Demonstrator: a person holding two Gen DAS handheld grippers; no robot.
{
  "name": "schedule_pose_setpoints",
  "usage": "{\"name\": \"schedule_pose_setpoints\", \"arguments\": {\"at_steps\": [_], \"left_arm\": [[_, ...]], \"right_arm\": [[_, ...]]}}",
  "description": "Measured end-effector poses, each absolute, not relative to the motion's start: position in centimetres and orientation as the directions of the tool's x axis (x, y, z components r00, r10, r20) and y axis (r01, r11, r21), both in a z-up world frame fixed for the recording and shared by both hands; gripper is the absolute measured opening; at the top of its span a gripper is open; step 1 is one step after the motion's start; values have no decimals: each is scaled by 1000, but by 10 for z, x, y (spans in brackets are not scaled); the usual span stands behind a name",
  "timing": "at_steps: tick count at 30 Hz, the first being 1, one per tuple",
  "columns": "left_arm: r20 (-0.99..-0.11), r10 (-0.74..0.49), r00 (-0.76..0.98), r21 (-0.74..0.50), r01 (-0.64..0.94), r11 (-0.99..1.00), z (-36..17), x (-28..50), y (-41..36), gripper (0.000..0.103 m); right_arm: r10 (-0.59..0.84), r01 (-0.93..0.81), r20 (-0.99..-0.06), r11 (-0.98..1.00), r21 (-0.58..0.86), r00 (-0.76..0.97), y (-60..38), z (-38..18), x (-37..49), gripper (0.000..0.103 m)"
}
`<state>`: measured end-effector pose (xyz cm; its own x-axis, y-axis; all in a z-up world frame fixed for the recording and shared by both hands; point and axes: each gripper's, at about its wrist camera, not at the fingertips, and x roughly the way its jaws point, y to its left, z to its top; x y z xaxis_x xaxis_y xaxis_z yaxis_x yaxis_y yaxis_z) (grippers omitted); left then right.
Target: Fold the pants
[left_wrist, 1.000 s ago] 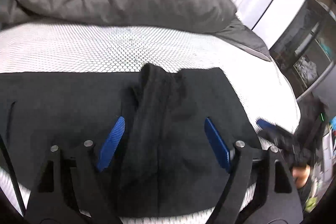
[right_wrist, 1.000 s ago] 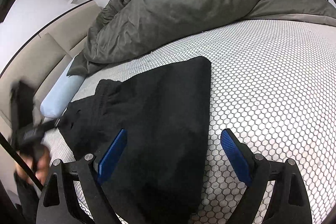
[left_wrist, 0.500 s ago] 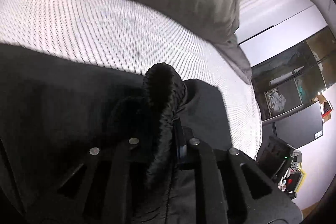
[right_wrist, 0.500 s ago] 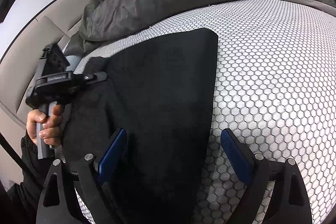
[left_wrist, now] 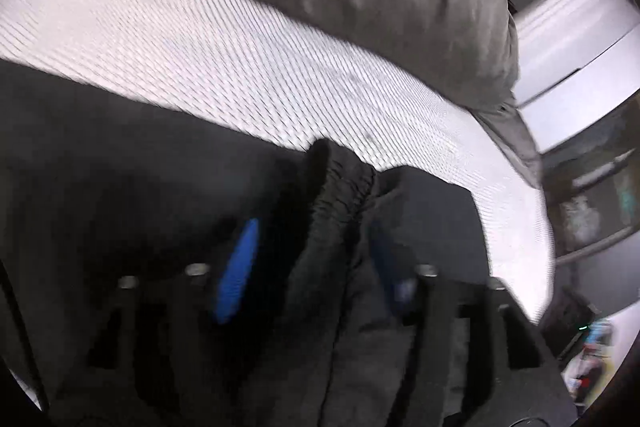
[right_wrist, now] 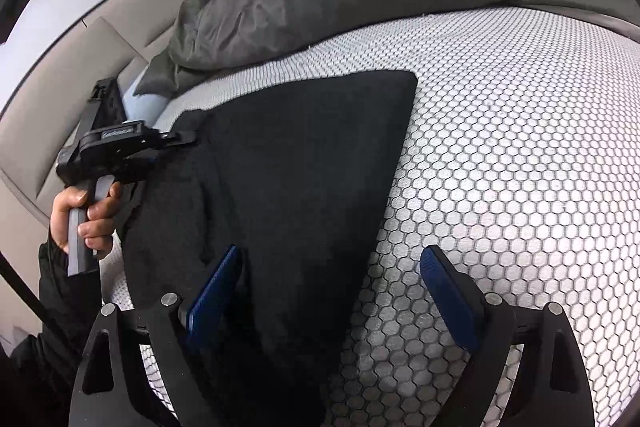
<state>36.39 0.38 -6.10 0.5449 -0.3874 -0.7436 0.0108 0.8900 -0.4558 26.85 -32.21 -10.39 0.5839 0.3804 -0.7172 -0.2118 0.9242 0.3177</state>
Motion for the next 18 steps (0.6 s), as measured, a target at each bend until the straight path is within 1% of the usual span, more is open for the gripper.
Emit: {"name": "schedule_pose_setpoints", "arguments": {"at_steps": [2,4,6,10,12,13,14,16,18], "left_arm": [[-745,-333,578,-390,28,920,-49,347,-5,63],[-744,-275,609,-321,35,946,-36,334,-16,74],[-725,-277,631,-313,57,948,-25,327,-22,79],[-709,-408,575,-350,216,912,-34,300,-72,82],[-757,-437,486,-327,298,897,-53,297,-109,82],[-780,-432,453,-302,333,893,-60,296,-123,82],[-809,-406,426,-252,373,893,-68,295,-137,82],[-840,-333,428,-146,413,899,-77,293,-150,82],[-841,-326,432,-128,426,895,-77,291,-152,82]], "right_arm": [[382,-203,-712,923,328,588,-326,-103,266,92],[378,-189,-714,924,333,589,-330,-103,265,92],[386,-179,-720,920,350,577,-333,-106,264,92],[385,-185,-720,921,344,578,-333,-105,256,92],[374,-178,-718,925,336,587,-333,-105,246,92],[377,-169,-716,923,347,588,-334,-107,239,92],[385,-159,-710,917,366,589,-336,-109,230,92],[419,-134,-680,892,431,602,-339,-119,205,92],[431,-143,-651,883,447,625,-335,-124,183,83]]}}
